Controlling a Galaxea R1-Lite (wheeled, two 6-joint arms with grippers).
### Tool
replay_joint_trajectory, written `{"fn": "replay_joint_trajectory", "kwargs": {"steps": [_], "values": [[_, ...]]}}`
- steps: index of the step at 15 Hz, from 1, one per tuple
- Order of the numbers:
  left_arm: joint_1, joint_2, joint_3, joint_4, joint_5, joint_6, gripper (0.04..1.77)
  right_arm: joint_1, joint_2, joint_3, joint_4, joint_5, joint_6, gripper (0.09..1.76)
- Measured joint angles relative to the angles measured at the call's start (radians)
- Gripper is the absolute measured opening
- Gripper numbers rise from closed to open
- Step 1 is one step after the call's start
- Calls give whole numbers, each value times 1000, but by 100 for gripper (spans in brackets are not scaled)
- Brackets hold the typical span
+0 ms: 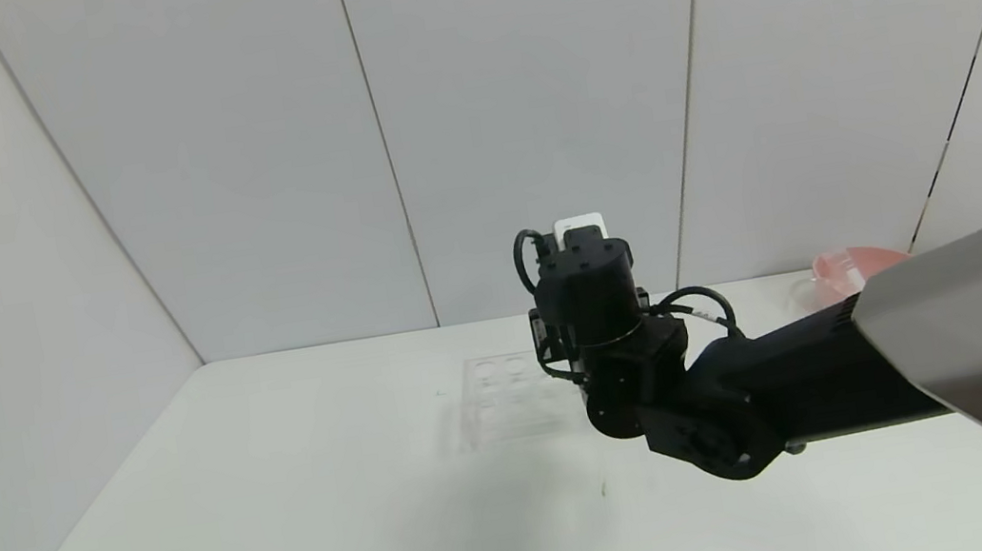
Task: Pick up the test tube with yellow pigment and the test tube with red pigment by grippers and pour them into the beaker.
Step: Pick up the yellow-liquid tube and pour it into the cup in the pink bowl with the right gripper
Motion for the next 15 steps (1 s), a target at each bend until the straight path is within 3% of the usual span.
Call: {"fn": "replay_joint_trajectory", "kwargs": {"steps": [5,10,15], "values": [[0,0,0,0,0,0,172,13,-62,41,-3,0,-2,53],[0,0,0,0,0,0,172,8,-147,178,-6,27,-41,53],[0,0,0,0,0,0,172,-18,-322,427,-16,324,-49,53]]}}
